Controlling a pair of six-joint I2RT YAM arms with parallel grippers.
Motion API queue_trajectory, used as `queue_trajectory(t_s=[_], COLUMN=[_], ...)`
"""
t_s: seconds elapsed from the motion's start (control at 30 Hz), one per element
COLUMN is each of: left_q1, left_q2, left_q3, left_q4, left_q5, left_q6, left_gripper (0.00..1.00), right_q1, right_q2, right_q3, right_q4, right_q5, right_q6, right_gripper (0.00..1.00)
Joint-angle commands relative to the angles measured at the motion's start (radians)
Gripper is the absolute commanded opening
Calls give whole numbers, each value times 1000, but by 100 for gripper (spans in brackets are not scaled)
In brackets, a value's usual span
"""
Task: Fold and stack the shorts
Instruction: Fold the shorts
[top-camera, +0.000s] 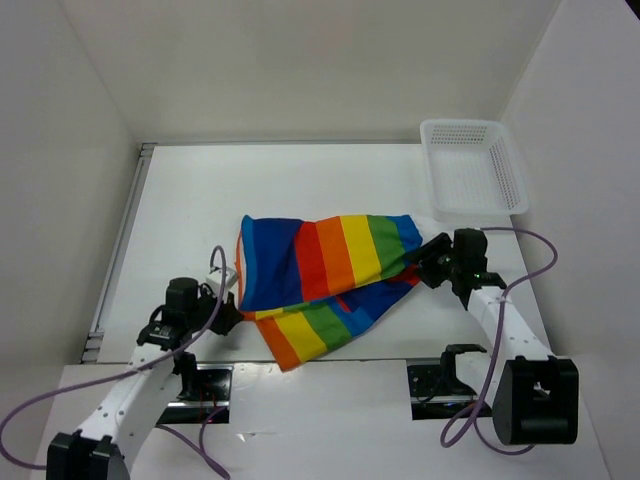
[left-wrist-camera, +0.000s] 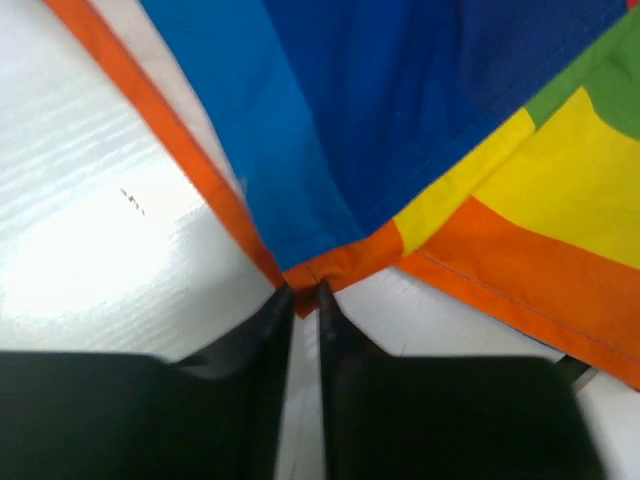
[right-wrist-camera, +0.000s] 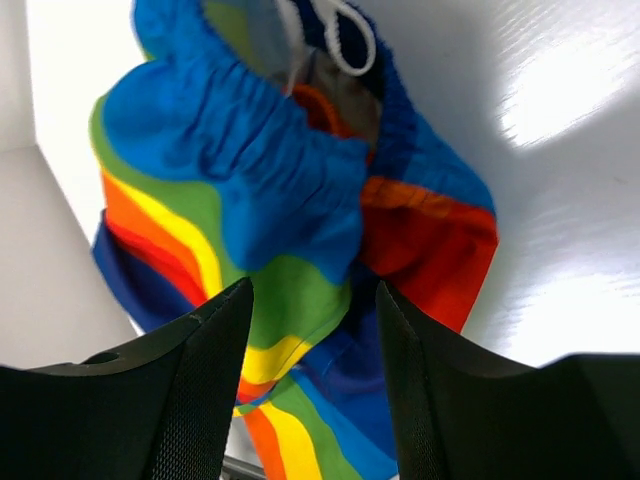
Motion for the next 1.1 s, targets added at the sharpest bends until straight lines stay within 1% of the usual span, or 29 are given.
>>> queue_trajectory(t_s=[0.0, 0.03, 0.07, 0.1, 0.13, 0.17, 0.3, 0.33, 0.4, 0.43, 0.53, 0.6, 0.67, 0.7, 0.73, 0.8, 0.87, 0.93, 0.97, 1.03, 1.07], left_q1=[-22, -22, -31, -31, -40, -40, -40, -40, -40, -40, -40, -40, -40, -40, -40, -40, -40, -40, -31, 7, 21], left_q2=[163, 206, 249, 325, 359, 411, 438, 424, 389, 380, 360, 337, 300, 289, 279, 278, 318, 373, 392, 453, 478], left_q3=[80, 106, 173, 212, 253, 336, 456, 490, 510, 523, 542, 579, 605, 632, 646, 678, 740, 789, 839, 888, 918], left_q4=[157, 157, 157, 129, 110, 61, -31, -40, -53, -63, -100, -131, -160, -160, -172, -172, -160, -146, -134, -111, -99], left_q5=[15, 15, 6, -8, -17, -29, -68, -68, -68, -68, -56, -39, -29, -29, -17, -3, 9, 9, 9, 9, 9], left_q6=[6, 6, 6, 6, 6, 6, 6, 6, 6, 6, 6, 6, 6, 6, 6, 6, 6, 6, 6, 6, 6], left_gripper=[17, 12, 2, 0, 0, 0, 0, 0, 0, 0, 0, 0, 0, 0, 0, 0, 0, 0, 0, 0, 0], right_q1=[13, 22, 22, 31, 31, 31, 50, 60, 71, 71, 71, 71, 71, 71, 71, 71, 71, 71, 71, 71, 71], right_q2=[44, 65, 76, 87, 103, 132, 179, 195, 226, 237, 248, 182, 125, 72, 50, 21, 30, 97, 123, 200, 223], right_q3=[-7, -7, -7, -7, 3, 17, 40, 49, 59, 71, 105, 115, 160, 190, 209, 271, 325, 411, 463, 519, 578], right_q4=[89, 98, 116, 116, 130, 130, 156, 170, 184, 184, 156, 126, 64, 46, 6, -17, -28, -28, -28, -28, -19], right_q5=[33, 33, 33, 45, 45, 45, 57, 57, 57, 57, 77, 96, 128, 128, 145, 154, 127, 98, 72, 71, 62], right_q6=[10, 10, 10, 10, 20, 20, 20, 20, 20, 20, 10, 10, 0, -9, -22, -31, -46, -74, -74, -98, -98], right_gripper=[58, 58, 57, 57, 54, 51, 40, 36, 29, 18, 1, 1, 1, 1, 1, 1, 1, 1, 1, 1, 1])
